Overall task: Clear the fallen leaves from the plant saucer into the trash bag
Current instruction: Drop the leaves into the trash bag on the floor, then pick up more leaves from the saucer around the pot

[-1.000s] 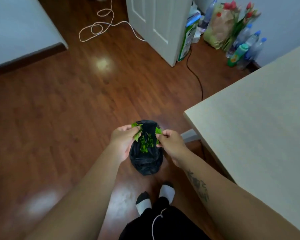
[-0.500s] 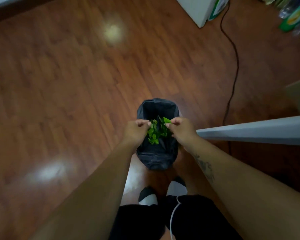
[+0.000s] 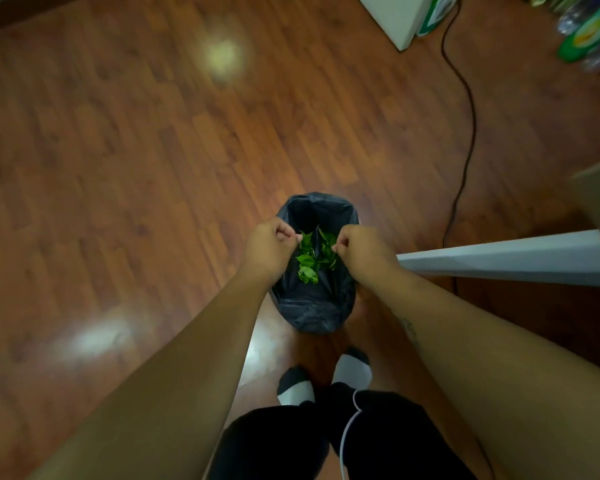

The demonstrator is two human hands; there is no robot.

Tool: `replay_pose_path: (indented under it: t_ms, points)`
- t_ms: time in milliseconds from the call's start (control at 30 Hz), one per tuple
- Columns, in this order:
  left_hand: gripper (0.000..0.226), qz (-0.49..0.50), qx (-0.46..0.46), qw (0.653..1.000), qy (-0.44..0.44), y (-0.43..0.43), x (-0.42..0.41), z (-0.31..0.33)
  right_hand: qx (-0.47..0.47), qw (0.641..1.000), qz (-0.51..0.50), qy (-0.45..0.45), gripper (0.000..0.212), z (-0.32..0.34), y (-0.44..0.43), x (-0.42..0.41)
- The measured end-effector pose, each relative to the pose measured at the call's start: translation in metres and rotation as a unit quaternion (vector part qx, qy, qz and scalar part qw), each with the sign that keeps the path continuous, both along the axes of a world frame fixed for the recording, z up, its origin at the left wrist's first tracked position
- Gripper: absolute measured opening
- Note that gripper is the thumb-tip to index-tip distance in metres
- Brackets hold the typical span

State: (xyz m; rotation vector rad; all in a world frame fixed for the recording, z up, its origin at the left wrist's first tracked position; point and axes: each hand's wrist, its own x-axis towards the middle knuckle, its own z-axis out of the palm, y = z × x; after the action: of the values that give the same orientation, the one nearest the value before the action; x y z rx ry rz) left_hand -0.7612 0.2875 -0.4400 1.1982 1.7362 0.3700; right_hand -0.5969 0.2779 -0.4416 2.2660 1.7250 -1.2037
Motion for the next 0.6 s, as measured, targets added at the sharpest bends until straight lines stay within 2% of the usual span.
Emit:
replay_pose_path:
  t_ms: [67, 167, 267, 367, 467, 600]
  points:
    - [0.022, -0.017, 0.03, 0.999, 0.019, -0.003, -0.003, 0.034, 0.029, 0.999, -0.015, 0.006, 0.022, 0.034, -0.005, 0.001]
    - [0.015, -0.083, 0.079, 0.991, 0.071, -0.006, -0.006, 0.098, 0.113, 0.993, -0.008, 0.011, 0.02, 0.097, -0.015, 0.002]
    - [0.03, -0.159, 0.139, 0.971, 0.113, -0.012, -0.011, 0.169, 0.201, 0.979, -0.009, -0.012, 0.02, 0.174, -0.028, 0.0]
    - [0.039, -0.232, 0.202, 0.942, 0.134, -0.015, -0.011, 0.23, 0.285, 0.954, 0.03, -0.083, 0.018, 0.241, -0.042, -0.003]
    - [0.039, -0.291, 0.259, 0.908, 0.155, -0.018, -0.002, 0.279, 0.355, 0.924, 0.046, -0.133, 0.014, 0.291, -0.062, 0.006]
    - [0.03, -0.341, 0.341, 0.864, 0.143, -0.024, 0.036, 0.322, 0.359, 0.911, -0.03, -0.199, 0.016, 0.331, -0.104, 0.047]
